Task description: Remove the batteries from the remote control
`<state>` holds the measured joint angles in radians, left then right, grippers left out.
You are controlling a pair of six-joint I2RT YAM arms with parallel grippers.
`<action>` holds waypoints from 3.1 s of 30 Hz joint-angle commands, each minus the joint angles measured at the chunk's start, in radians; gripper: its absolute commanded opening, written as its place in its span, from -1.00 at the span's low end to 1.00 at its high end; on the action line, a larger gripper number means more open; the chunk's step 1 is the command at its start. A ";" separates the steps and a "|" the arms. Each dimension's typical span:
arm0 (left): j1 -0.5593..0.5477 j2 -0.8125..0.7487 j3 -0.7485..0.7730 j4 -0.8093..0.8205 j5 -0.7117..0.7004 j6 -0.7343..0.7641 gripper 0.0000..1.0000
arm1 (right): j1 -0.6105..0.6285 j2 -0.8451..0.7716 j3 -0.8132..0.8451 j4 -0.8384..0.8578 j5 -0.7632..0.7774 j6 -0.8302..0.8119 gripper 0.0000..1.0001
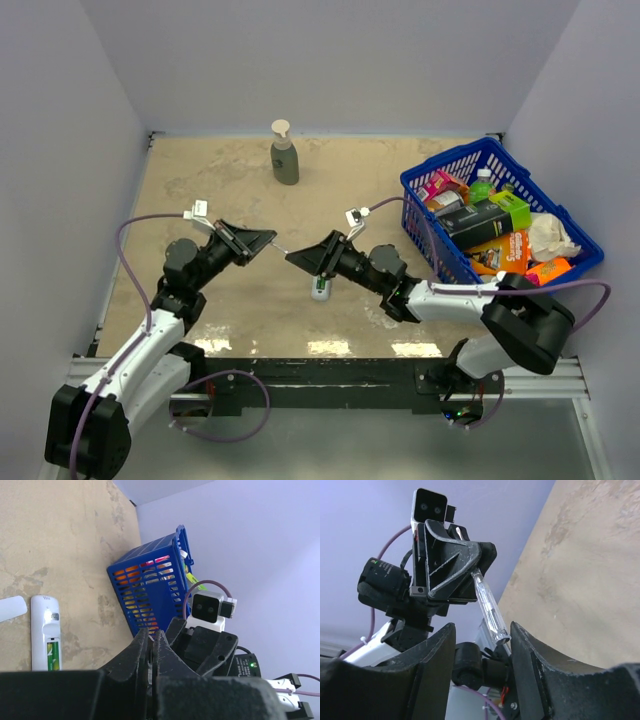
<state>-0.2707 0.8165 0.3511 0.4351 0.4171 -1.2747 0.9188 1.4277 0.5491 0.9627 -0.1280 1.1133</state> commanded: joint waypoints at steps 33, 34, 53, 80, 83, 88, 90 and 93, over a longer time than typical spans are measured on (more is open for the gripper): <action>0.001 -0.117 0.126 -0.356 -0.052 0.285 0.60 | -0.097 -0.314 0.331 -1.074 0.258 -0.696 -1.00; 0.001 -0.103 0.137 -0.381 -0.060 0.299 0.60 | -0.098 -0.306 0.401 -1.201 0.267 -0.726 -1.00; 0.062 0.173 0.109 -0.372 0.066 0.411 0.58 | -0.081 -0.012 0.792 -1.790 0.242 -1.514 -1.00; 0.186 0.293 0.072 -0.363 0.184 0.512 0.58 | 0.060 0.210 0.960 -1.995 0.245 -1.715 -1.00; 0.191 0.285 0.072 -0.372 0.184 0.518 0.58 | 0.064 0.234 0.977 -2.018 0.264 -1.701 -1.00; 0.197 0.280 0.078 -0.391 0.186 0.534 0.58 | 0.069 0.241 0.983 -2.021 0.280 -1.704 -1.00; 0.199 0.280 0.078 -0.391 0.186 0.534 0.58 | 0.075 0.249 0.988 -2.017 0.287 -1.704 -1.00; 0.200 0.282 0.074 -0.386 0.186 0.535 0.58 | 0.080 0.270 0.989 -2.000 0.294 -1.704 -1.00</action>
<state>-0.0807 1.1141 0.4145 0.0341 0.5949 -0.7647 0.9882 1.6829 1.4952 -1.0340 0.1406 -0.6010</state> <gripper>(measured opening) 0.793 0.110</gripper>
